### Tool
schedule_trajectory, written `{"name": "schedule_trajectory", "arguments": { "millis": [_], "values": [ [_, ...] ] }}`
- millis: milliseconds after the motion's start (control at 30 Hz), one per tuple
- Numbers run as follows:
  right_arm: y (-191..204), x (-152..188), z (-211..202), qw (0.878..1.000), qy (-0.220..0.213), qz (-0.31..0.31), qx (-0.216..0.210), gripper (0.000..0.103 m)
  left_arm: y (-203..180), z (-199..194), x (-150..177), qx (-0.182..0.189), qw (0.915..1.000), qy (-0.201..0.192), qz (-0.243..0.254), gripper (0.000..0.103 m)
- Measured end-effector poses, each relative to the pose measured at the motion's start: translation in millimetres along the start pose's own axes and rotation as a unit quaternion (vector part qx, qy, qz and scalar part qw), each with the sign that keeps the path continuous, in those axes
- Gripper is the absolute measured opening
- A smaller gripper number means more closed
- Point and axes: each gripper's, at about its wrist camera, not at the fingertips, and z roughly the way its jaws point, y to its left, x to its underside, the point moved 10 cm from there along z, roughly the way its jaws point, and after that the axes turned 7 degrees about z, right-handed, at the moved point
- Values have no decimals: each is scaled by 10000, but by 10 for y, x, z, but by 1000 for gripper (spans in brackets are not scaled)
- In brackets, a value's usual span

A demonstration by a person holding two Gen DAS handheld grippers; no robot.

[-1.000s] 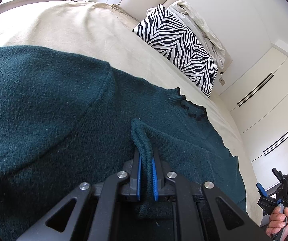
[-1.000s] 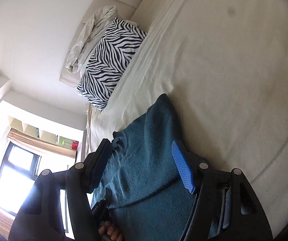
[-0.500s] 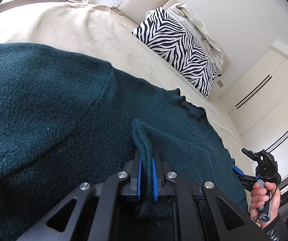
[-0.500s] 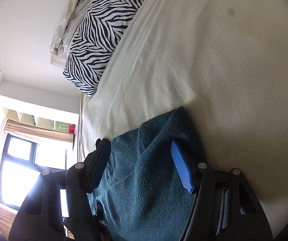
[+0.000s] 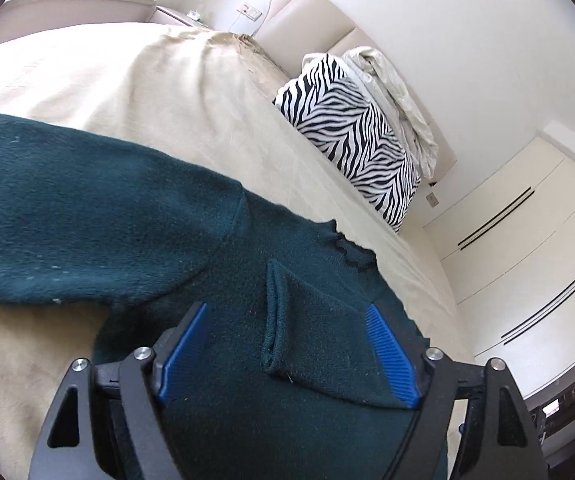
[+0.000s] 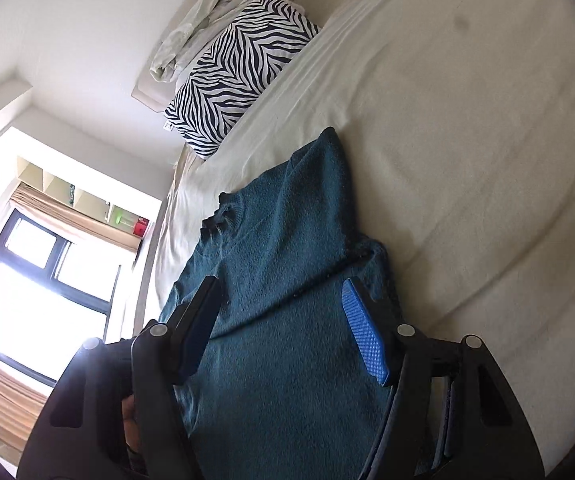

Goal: Fold small clothes

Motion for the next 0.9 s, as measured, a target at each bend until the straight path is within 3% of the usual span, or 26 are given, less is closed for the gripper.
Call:
{"name": "schedule_trajectory", "arguments": {
  "millis": [100, 167, 267, 367, 467, 567, 633, 667, 700, 733, 800, 900],
  "values": [
    [31, 290, -151, 9998, 88, 89, -138, 63, 498, -703, -97, -62, 9948, -555, -854, 85],
    [76, 466, -175, 9995, 183, 139, -236, 63, 1010, -1141, -112, -179, 9824, -924, -1615, 83],
    [190, 721, -116, 9988, 340, 140, -329, 63, 1792, -1720, -115, -480, 9511, -1506, -2655, 80],
    [303, 925, -22, 9979, 490, 159, -386, 63, 2338, -2058, -75, -488, 9147, -1899, -3534, 79],
    [403, 1060, 51, 9976, 565, 142, -369, 63, 2593, -2119, -134, -453, 8980, -2091, -3845, 75],
    [461, 1144, 47, 9976, 606, 76, -328, 63, 2832, -2081, -236, -562, 8825, -2240, -4096, 64],
    [487, 1160, 15, 9979, 574, 22, -305, 63, 3018, -2026, -294, -631, 8728, -2241, -4290, 37],
    [493, 1151, 3, 9980, 561, 9, -289, 63, 3097, -1981, -315, -695, 8712, -2156, -4355, 28],
    [491, 1150, -12, 9981, 551, 7, -282, 63, 3164, -1945, -324, -820, 8713, -2052, -4382, 11],
    [489, 1160, -30, 9981, 540, -1, -287, 63, 3172, -1916, -356, -925, 8754, -1981, -4311, 9],
    [463, 1141, -36, 9983, 513, -15, -264, 63, 3024, -1891, -484, -1178, 8946, -1874, -3881, 8],
    [424, 1140, -5, 9982, 524, 33, -275, 63, 2392, -1751, -746, -1422, 9358, -1667, -2762, 8]
  ]
}}
